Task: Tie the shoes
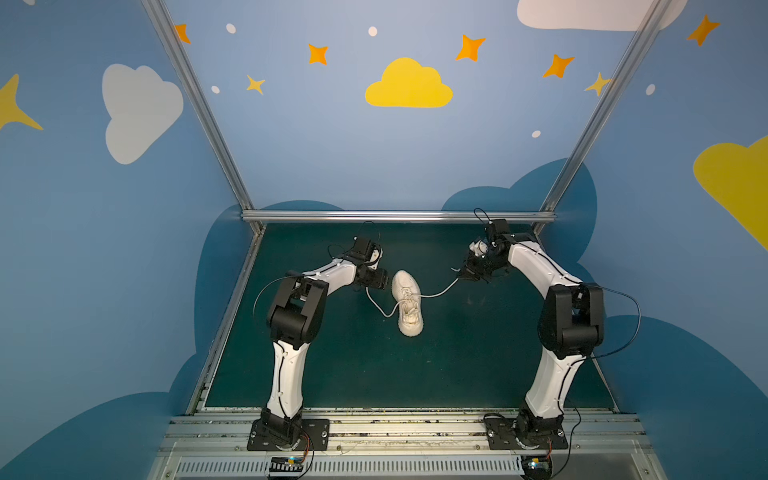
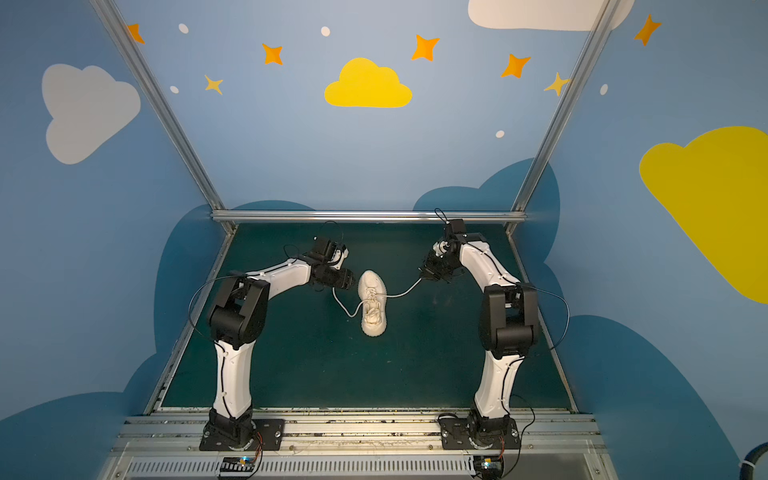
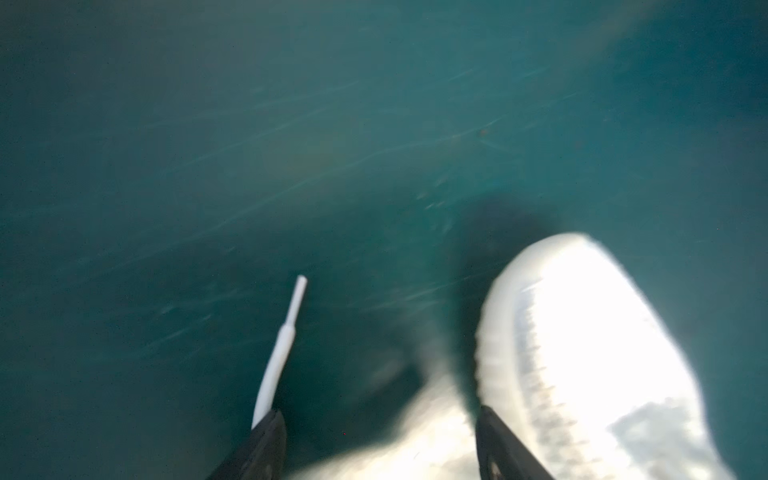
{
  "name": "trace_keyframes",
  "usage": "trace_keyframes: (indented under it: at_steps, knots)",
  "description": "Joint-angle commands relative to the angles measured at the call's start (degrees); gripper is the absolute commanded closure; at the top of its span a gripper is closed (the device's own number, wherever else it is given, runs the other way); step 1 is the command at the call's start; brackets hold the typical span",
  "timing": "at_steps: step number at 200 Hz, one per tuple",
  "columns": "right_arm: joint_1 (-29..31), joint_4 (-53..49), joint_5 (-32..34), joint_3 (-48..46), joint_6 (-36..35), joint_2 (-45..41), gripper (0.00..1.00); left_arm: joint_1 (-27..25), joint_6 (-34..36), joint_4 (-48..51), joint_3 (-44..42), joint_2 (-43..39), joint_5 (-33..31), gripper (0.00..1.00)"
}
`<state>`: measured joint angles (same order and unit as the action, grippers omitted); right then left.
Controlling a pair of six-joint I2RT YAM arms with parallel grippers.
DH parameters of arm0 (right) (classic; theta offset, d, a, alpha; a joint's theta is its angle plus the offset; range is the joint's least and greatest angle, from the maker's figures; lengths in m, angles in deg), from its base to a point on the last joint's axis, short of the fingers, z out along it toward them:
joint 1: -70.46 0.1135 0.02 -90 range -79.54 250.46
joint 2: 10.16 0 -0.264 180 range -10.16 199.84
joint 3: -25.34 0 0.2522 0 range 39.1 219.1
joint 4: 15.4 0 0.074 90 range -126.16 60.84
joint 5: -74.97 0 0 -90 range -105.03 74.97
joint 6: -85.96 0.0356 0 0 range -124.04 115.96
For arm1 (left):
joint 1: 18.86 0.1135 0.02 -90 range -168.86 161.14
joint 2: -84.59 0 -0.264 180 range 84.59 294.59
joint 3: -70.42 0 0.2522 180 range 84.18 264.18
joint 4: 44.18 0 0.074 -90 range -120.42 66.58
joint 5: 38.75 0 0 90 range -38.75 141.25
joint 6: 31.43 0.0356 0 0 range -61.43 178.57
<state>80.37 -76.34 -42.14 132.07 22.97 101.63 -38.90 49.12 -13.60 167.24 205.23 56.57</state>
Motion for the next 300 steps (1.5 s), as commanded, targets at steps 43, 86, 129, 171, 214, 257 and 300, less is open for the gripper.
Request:
trace_keyframes:
  at_steps: [43, 86, 129, 171, 214, 257, 300]
  knots:
    - [0.9, 0.1, 0.6, -1.2, -2.3, -1.0, 1.00, -0.7, -8.6, -0.2, -20.9, -18.2, -7.0, 0.25]
    - [1.8, 2.1, 0.1, -2.2, -5.4, 0.7, 1.00, -3.9, -14.1, -2.0, -27.5, -26.4, -8.7, 0.24]
    - [4.2, 2.7, 0.5, 1.0, -11.1, 0.4, 1.00, -4.1, -13.8, 0.3, -26.4, -31.8, -13.2, 0.22]
    - [11.4, -3.4, -1.5, 12.3, -20.5, 4.9, 1.00, -1.9, -11.5, 0.6, -27.5, -33.8, -9.8, 0.21]
    - [20.2, -10.7, -3.2, 22.0, -31.8, 9.4, 1.00, 1.9, -12.0, -1.3, -31.9, -36.5, -7.0, 0.20]
    - [23.9, -11.0, -7.8, 28.3, -37.0, 15.6, 1.00, 4.7, -10.9, -2.1, -34.5, -37.5, -4.3, 0.20]
    - [25.8, -10.9, -8.4, 34.8, -34.5, 22.1, 1.00, 5.2, -11.4, -3.7, -36.4, -37.4, -2.3, 0.20]
